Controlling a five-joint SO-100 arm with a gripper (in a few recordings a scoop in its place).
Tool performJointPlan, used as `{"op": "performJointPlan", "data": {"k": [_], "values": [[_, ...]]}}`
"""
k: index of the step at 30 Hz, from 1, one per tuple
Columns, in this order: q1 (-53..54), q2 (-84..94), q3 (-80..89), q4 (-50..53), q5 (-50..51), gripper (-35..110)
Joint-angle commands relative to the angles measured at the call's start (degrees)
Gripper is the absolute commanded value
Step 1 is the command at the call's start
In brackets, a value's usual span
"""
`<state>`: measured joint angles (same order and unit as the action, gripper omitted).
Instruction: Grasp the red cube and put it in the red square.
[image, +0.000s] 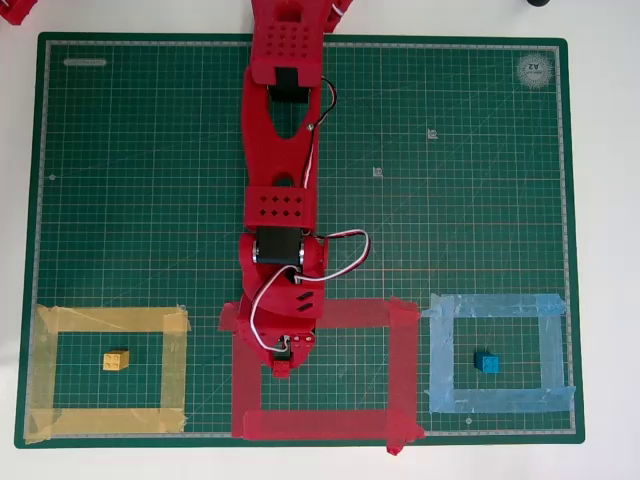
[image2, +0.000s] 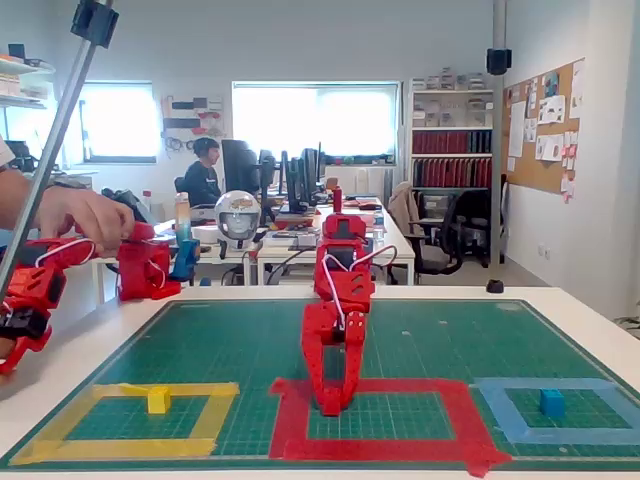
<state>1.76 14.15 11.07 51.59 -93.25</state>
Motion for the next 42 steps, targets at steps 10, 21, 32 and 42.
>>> {"op": "performJointPlan", "data": {"k": [10,21,32,42], "values": [[0.62,0.26,-0.70,-0.18,1.85,0],[0.79,2.37,-0.88,8.35,4.83,0],[0.09,2.64,-0.97,8.17,-1.23,0],[-0.09,2.72,-1.41,10.90,-3.16,0]]}}
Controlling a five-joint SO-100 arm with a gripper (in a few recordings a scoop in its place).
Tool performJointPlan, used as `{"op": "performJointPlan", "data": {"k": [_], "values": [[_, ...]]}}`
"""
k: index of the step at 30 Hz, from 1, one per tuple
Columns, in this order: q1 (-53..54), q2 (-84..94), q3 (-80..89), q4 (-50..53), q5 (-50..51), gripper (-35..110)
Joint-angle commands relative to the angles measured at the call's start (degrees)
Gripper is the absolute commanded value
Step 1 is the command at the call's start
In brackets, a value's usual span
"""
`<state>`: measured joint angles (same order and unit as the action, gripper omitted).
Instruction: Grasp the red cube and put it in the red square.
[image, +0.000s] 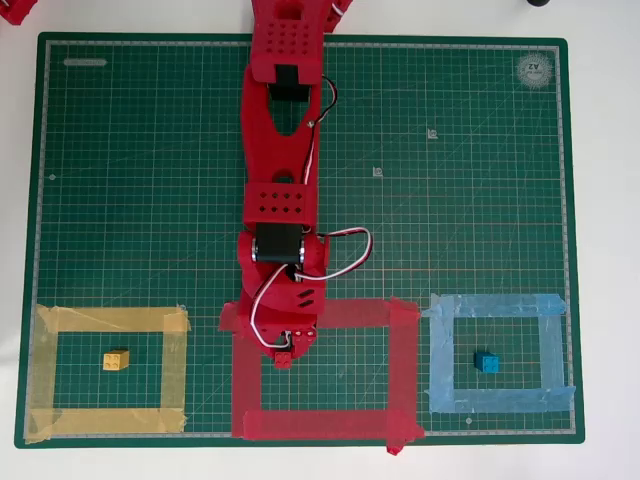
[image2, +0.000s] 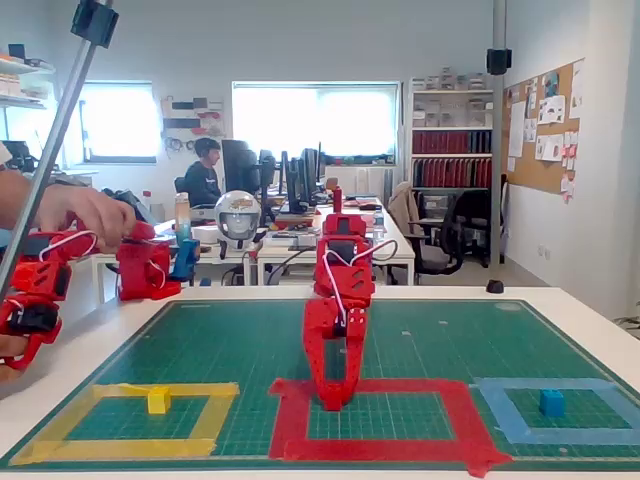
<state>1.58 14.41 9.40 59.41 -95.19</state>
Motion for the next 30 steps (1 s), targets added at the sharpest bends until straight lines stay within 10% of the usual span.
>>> {"op": "performJointPlan", "data": {"k": [1,30], "values": [[0.00,2.46,0.26,3.08,-1.23,0],[-0.18,-6.68,-18.37,15.91,-0.70,-1]]}}
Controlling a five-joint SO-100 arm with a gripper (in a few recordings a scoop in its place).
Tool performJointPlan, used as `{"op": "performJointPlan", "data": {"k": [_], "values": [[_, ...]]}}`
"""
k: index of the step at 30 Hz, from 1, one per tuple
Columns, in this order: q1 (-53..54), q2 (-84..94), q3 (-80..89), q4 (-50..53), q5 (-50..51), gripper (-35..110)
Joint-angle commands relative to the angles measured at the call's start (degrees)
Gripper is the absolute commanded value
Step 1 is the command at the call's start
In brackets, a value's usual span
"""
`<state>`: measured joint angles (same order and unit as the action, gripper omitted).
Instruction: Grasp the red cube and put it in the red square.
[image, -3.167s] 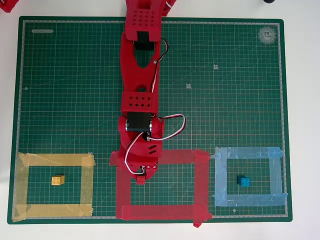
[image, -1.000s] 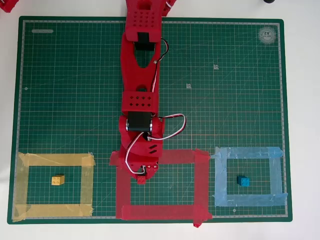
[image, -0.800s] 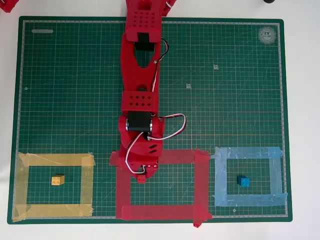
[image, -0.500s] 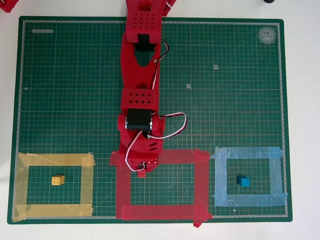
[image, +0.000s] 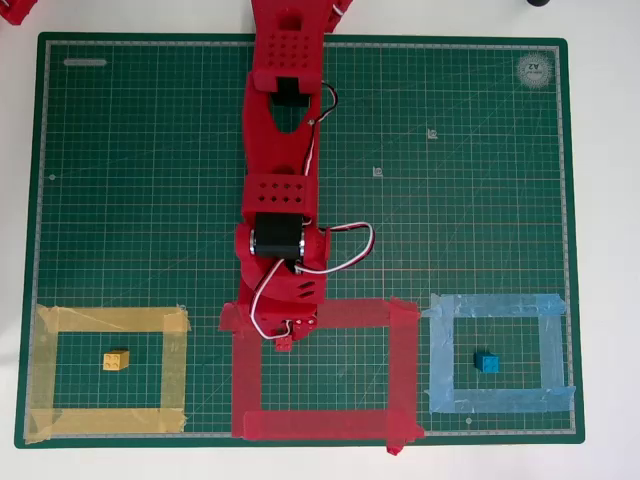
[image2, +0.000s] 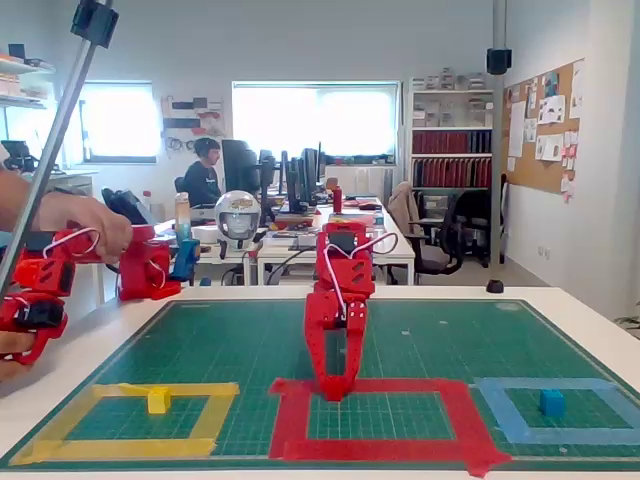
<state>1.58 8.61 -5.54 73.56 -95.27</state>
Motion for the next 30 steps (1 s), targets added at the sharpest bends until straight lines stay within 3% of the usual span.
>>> {"op": "performJointPlan", "data": {"k": [1,30], "values": [[-0.18,-1.32,-4.04,1.58,-0.70,-1],[0.09,-0.79,0.44,-5.45,0.26,-1]]}}
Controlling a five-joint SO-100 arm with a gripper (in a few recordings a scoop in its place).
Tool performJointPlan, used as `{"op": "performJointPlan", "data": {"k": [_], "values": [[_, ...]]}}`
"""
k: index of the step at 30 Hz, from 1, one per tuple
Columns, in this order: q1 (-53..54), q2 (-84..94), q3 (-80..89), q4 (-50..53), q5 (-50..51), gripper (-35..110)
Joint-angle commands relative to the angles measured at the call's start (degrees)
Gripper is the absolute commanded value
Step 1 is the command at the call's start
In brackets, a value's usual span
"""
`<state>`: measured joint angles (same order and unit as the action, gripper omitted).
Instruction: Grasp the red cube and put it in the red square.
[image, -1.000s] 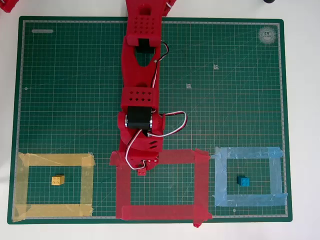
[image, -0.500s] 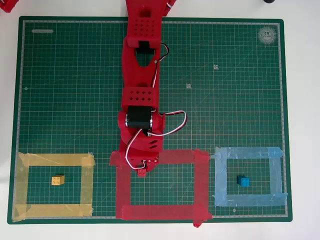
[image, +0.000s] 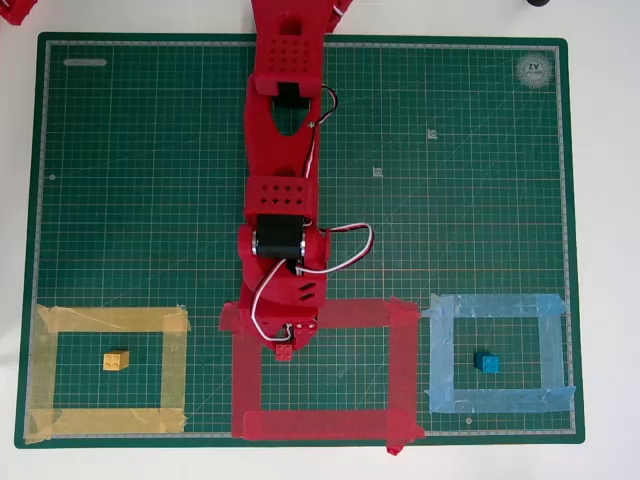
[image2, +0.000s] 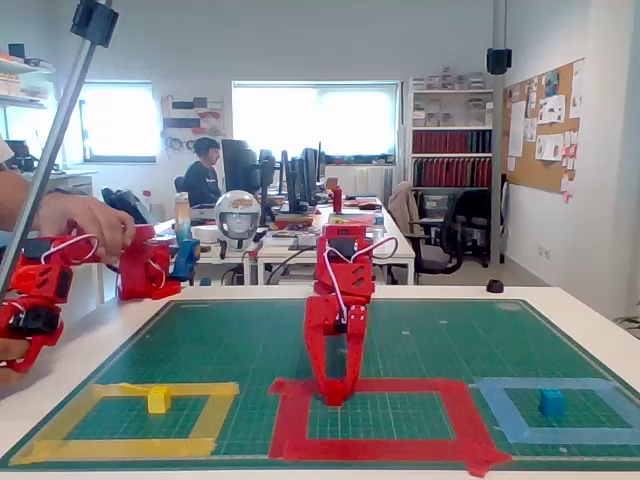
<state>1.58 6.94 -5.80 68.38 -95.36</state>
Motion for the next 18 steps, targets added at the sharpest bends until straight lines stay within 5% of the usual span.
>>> {"op": "performJointPlan", "data": {"k": [1,18], "values": [[0.09,0.88,0.70,-0.26,0.35,-1],[-0.44,0.53,-0.09,0.09,1.76,-1]]}}
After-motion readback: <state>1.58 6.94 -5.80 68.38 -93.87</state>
